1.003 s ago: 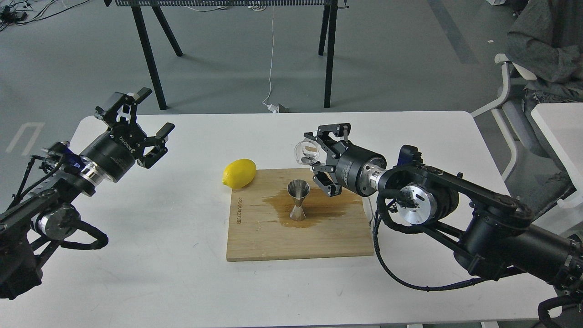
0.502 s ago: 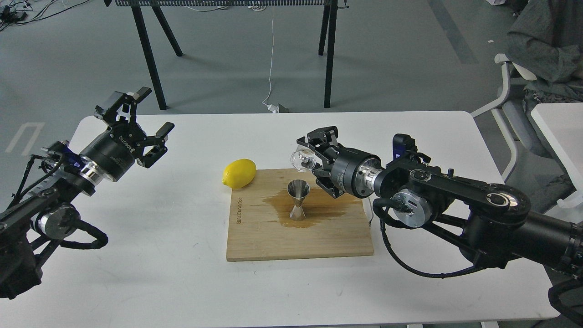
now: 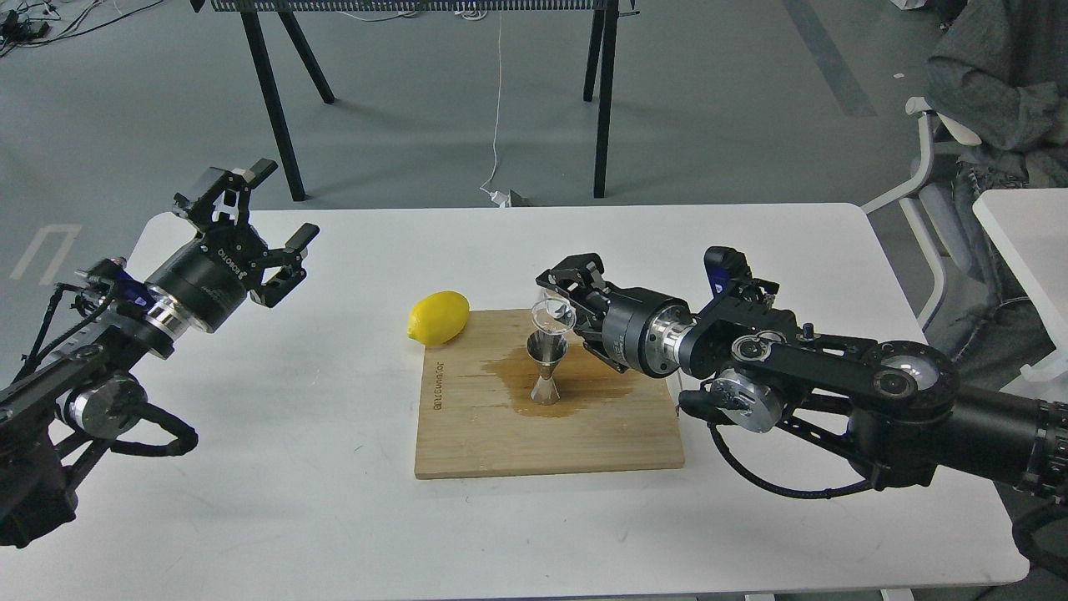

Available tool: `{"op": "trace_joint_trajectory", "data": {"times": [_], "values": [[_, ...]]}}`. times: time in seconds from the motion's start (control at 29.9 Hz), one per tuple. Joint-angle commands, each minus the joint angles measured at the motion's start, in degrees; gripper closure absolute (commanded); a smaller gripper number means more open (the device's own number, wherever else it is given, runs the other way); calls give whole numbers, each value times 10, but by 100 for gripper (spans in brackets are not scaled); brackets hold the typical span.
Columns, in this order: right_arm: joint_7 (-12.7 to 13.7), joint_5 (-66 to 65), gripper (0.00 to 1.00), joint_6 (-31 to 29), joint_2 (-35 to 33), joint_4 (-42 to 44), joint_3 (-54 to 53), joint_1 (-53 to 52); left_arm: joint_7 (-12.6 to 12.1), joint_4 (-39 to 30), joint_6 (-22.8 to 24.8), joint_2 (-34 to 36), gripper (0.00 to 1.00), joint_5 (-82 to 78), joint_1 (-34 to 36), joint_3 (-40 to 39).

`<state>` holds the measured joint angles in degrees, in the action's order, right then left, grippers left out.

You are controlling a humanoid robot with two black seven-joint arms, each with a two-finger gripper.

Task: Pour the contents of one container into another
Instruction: 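Tilt the clear cup with the right gripper to pour into the jigger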

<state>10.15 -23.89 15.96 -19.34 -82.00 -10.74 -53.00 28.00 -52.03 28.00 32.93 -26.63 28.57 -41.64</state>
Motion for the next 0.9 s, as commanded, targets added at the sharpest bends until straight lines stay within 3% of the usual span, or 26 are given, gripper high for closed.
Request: {"op": "trace_joint_trajectory", "data": {"times": [0.0, 0.87], "values": [[0, -12, 60, -1, -3, 0, 12, -10, 0, 0, 0, 0, 3, 0, 0, 0], [1, -72, 60, -1, -3, 16, 84, -62, 0, 0, 0, 0, 3, 1, -1, 0]]}}
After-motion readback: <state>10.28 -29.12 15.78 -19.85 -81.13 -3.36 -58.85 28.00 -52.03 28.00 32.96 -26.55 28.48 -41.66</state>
